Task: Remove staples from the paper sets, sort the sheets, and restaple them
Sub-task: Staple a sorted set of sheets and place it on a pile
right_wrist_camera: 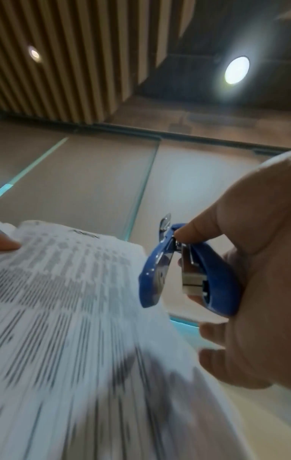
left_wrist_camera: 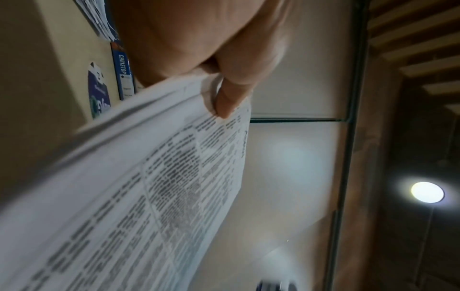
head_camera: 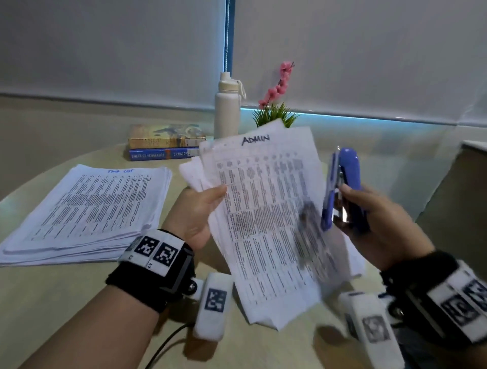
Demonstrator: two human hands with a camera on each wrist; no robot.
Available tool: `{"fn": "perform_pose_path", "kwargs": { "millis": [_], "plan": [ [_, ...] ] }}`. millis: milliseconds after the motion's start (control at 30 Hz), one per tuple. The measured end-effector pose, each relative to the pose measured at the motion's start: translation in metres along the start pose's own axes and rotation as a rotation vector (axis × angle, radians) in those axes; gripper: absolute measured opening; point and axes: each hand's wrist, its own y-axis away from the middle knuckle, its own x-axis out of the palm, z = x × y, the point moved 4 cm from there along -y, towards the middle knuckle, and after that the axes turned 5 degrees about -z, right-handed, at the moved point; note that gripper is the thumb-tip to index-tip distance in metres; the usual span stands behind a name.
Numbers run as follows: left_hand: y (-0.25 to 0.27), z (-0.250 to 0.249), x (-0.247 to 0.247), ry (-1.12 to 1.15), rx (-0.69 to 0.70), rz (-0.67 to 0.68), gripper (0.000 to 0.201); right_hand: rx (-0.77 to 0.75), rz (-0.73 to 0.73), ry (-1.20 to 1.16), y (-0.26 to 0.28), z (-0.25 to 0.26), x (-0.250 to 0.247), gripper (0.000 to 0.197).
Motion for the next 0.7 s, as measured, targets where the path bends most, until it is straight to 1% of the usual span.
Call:
{"fn": "perform_pose_path", "kwargs": {
  "millis": [67,100,133,200,233,267,333,367,400,467,500,533,567,600,633,667,700],
  "plan": [
    [0.000,-0.008,-0.003,0.073,0.028,-0.018,0.029,-0.006,-0.015,-0.042,0.016,-0.005,-0.026,0.013],
    [0.002,-0.012,-0.002,0.104,0.043,-0.016,0.026,0.006,-0.013,-0.055,0.024,-0.010,-0.037,0.012],
    [0.004,-0.015,-0.001,0.125,0.058,-0.010,0.025,0.023,-0.002,-0.071,0.031,-0.015,-0.043,0.026],
    [0.010,-0.018,0.004,0.146,0.071,0.005,0.024,0.065,0.057,-0.120,0.040,-0.024,-0.047,0.064],
    [0.013,-0.017,0.007,0.146,0.062,0.005,0.025,0.087,0.082,-0.154,0.042,-0.028,-0.045,0.074],
    [0.017,-0.016,0.011,0.148,0.045,0.015,0.027,0.103,0.108,-0.185,0.044,-0.030,-0.042,0.080],
    [0.025,-0.013,0.021,0.172,0.005,0.063,0.036,0.107,0.112,-0.236,0.046,-0.030,-0.034,0.088],
    [0.030,-0.012,0.027,0.183,-0.006,0.096,0.038,0.098,0.101,-0.266,0.046,-0.029,-0.032,0.087],
    [0.035,-0.013,0.030,0.193,-0.004,0.117,0.039,0.084,0.095,-0.295,0.046,-0.026,-0.030,0.080],
    [0.042,-0.020,0.027,0.212,0.033,0.131,0.040,0.022,0.065,-0.291,0.045,-0.016,-0.032,0.055],
    [0.043,-0.024,0.020,0.215,0.071,0.110,0.041,-0.019,0.050,-0.252,0.044,-0.011,-0.036,0.050],
    [0.043,-0.030,0.011,0.184,0.133,0.063,0.044,-0.057,0.045,-0.204,0.043,-0.005,-0.040,0.054],
    [0.043,-0.038,0.000,0.099,0.228,-0.013,0.047,-0.093,0.048,-0.145,0.042,0.000,-0.045,0.065],
    [0.044,-0.049,-0.009,-0.027,0.350,-0.098,0.049,-0.117,0.056,-0.088,0.040,0.005,-0.050,0.075],
    [0.046,-0.061,-0.015,-0.165,0.493,-0.180,0.050,-0.135,0.075,-0.031,0.038,0.008,-0.055,0.080],
    [0.049,-0.072,-0.015,-0.289,0.617,-0.247,0.052,-0.145,0.101,0.034,0.036,0.012,-0.057,0.079],
    [0.051,-0.082,-0.012,-0.397,0.700,-0.272,0.053,-0.156,0.133,0.111,0.033,0.016,-0.059,0.072]
  ]
}}
